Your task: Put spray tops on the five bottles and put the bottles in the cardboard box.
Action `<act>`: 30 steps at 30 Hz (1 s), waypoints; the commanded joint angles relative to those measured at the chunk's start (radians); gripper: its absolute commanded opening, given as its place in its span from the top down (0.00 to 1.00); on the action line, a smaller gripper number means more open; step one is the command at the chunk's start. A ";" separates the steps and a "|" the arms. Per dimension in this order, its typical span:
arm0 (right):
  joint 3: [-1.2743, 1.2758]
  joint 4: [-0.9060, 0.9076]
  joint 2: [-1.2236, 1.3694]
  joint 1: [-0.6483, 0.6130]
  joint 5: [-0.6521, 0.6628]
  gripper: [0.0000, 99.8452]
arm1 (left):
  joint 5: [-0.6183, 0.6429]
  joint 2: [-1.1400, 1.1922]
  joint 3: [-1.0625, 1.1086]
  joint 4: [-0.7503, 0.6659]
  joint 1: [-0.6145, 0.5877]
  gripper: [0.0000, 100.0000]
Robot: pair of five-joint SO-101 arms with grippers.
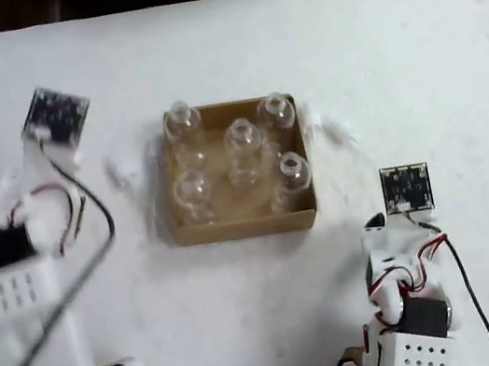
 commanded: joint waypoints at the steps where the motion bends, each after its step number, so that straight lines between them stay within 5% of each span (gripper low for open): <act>1: 0.009 -0.025 -0.005 -0.010 0.017 0.98 | -0.015 0.357 -0.304 0.114 -0.012 0.97; 8: 0.009 -0.025 -0.005 -0.012 0.017 0.98 | -0.130 0.895 -0.787 0.290 -0.028 0.97; 21: 0.025 -0.021 -0.004 -0.108 0.101 0.98 | 0.034 1.650 -1.827 0.422 -0.134 0.87; 30: 0.025 -0.019 -0.004 -0.108 0.180 0.98 | 0.032 2.009 -2.239 0.410 -0.145 0.86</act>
